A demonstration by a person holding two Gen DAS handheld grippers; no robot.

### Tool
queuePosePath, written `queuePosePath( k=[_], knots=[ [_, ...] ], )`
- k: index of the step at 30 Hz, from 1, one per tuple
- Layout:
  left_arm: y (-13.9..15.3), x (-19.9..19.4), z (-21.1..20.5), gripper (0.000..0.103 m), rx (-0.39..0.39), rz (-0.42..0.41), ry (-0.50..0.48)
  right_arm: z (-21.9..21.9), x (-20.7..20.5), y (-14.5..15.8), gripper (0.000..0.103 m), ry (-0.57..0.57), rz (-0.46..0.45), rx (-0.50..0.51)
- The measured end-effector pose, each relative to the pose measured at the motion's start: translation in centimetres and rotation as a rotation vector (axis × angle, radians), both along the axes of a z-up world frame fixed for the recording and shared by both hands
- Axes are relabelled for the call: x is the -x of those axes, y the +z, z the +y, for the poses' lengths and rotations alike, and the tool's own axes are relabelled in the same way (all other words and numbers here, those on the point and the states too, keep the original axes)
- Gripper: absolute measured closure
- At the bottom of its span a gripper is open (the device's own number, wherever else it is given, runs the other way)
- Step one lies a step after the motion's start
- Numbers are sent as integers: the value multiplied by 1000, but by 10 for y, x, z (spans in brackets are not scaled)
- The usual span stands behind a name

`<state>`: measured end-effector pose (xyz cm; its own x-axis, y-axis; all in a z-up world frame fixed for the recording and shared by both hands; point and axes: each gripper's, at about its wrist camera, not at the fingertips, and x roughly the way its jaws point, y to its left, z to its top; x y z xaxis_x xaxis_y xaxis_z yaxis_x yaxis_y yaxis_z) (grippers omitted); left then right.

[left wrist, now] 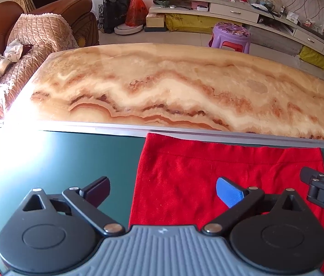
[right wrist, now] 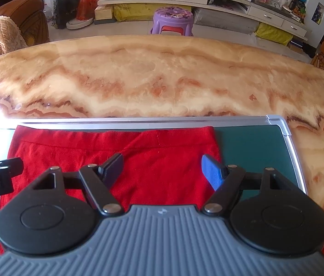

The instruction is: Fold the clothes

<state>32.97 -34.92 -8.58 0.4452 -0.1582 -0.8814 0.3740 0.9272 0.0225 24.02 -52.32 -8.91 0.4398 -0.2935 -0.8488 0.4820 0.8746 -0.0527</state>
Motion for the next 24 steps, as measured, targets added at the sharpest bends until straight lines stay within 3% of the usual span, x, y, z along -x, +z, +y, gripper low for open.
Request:
queuePosePath(
  k=[24],
  knots=[
    [-2, 21, -2, 0, 13, 52, -46, 11, 17, 1, 20, 12, 3, -22]
  ],
)
